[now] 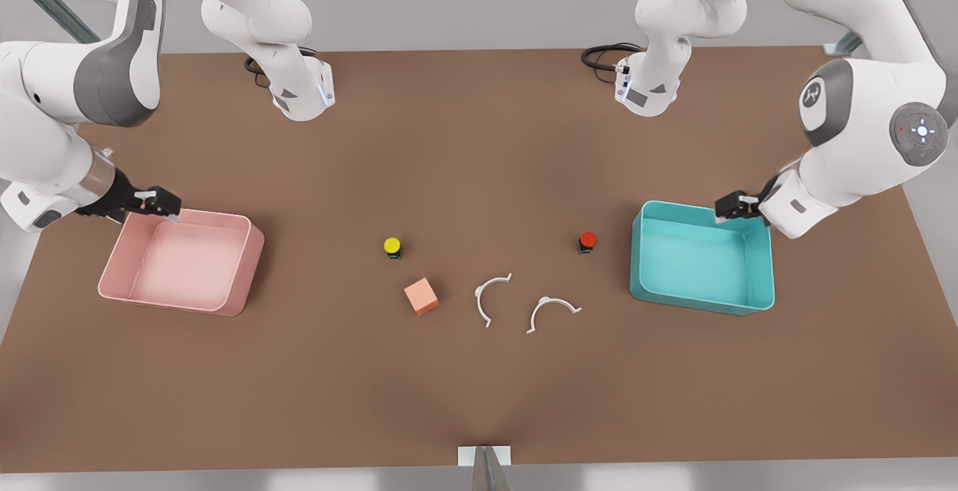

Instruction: Place the red button in the blue storage box with the left arm, and place the yellow button in the pink storage box with the right arm

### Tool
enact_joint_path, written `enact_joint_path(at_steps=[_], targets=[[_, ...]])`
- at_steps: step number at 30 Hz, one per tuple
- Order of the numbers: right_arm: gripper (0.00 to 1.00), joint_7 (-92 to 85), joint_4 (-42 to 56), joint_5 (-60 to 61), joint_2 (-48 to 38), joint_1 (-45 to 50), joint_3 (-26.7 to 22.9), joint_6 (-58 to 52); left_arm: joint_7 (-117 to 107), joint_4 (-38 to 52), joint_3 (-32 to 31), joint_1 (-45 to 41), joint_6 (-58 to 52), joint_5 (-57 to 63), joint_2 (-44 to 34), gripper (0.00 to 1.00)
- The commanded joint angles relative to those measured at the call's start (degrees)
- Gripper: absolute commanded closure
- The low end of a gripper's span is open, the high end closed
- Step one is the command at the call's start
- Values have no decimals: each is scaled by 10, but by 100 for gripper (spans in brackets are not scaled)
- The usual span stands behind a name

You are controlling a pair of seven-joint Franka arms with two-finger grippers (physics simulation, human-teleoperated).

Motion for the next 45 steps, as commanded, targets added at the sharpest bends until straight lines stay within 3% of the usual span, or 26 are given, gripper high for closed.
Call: enact_joint_path(at_steps=[1, 4, 6, 13, 16, 21, 32, 35, 39, 43, 45], targets=[[0, -16, 0, 1, 2, -2, 0, 12, -3, 0, 0, -4, 33, 1, 0, 0], [0, -14, 1, 1, 21, 5, 16, 20, -30, -7, -2, -101, 22, 1, 25, 0], [0, 0, 0, 24, 80, 13, 68, 76, -57, -48, -1, -148, 57, -1, 37, 0], [0, 175, -217, 20, 100, 93, 116, 333, -148, -329, -1, -203, 389, -1, -11, 0], [0, 251, -241, -21, 117, 130, 122, 391, -153, -403, -1, -210, 505, -1, -3, 0], [0, 303, -242, -21, 151, 182, 122, 435, -187, -442, -1, -224, 592, -1, 41, 0], [0, 347, -367, -62, 188, 205, 122, 627, -192, -447, 0, -222, 602, -1, 114, 0], [0, 347, -376, -62, 186, 204, 122, 636, -192, -446, -1, -222, 602, -1, 119, 29], [0, 347, -380, -62, 188, 205, 121, 637, -192, -446, 0, -222, 602, -1, 119, 52], [0, 347, -391, -75, 189, 204, 119, 638, -199, -444, 0, -222, 595, -1, 101, 53], [0, 347, -395, -76, 189, 205, 118, 638, -199, -438, 1, -221, 566, -1, 82, 47]])
